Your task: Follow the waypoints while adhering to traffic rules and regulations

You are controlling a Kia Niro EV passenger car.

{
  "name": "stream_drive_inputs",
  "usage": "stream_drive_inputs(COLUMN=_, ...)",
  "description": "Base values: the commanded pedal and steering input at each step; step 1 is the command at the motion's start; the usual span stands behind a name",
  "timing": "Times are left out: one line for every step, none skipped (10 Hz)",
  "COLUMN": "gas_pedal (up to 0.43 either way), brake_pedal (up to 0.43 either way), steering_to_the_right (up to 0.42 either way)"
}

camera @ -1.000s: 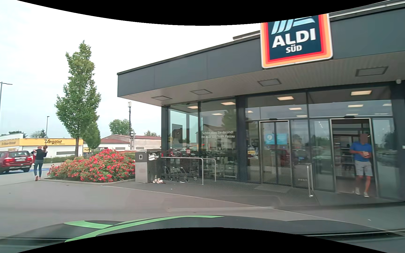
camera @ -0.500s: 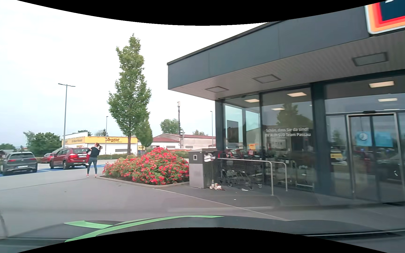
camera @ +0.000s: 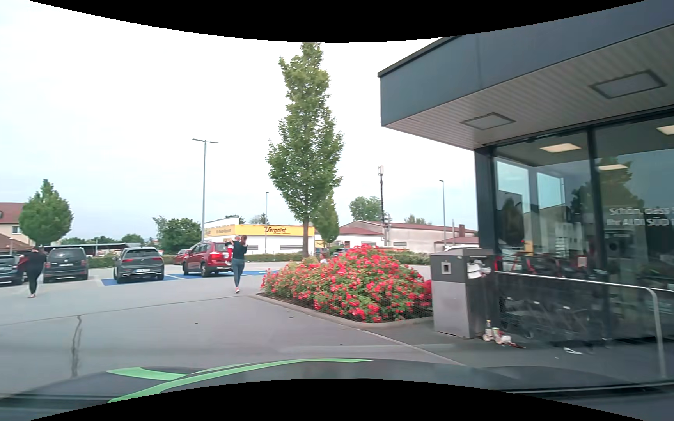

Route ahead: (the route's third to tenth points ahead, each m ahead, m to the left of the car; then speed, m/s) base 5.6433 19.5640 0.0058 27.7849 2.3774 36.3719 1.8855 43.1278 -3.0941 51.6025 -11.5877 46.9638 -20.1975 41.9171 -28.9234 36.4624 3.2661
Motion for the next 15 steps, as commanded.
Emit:
stream_drive_inputs(gas_pedal=0.039, brake_pedal=0.000, steering_to_the_right=-0.593)
stream_drive_inputs(gas_pedal=0.039, brake_pedal=0.000, steering_to_the_right=-0.585)
stream_drive_inputs(gas_pedal=0.039, brake_pedal=0.000, steering_to_the_right=-0.577)
stream_drive_inputs(gas_pedal=0.028, brake_pedal=0.000, steering_to_the_right=-0.567)
stream_drive_inputs(gas_pedal=0.028, brake_pedal=0.000, steering_to_the_right=-0.550)
stream_drive_inputs(gas_pedal=0.020, brake_pedal=0.000, steering_to_the_right=-0.530)
stream_drive_inputs(gas_pedal=0.008, brake_pedal=0.000, steering_to_the_right=-0.503)
stream_drive_inputs(gas_pedal=0.000, brake_pedal=0.000, steering_to_the_right=-0.476)
stream_drive_inputs(gas_pedal=0.000, brake_pedal=0.000, steering_to_the_right=-0.452)
stream_drive_inputs(gas_pedal=0.000, brake_pedal=0.000, steering_to_the_right=-0.425)
stream_drive_inputs(gas_pedal=0.000, brake_pedal=0.000, steering_to_the_right=-0.402)
stream_drive_inputs(gas_pedal=0.000, brake_pedal=0.000, steering_to_the_right=-0.380)
stream_drive_inputs(gas_pedal=0.000, brake_pedal=0.000, steering_to_the_right=-0.360)
stream_drive_inputs(gas_pedal=0.000, brake_pedal=0.000, steering_to_the_right=-0.351)
stream_drive_inputs(gas_pedal=0.000, brake_pedal=0.000, steering_to_the_right=-0.350)
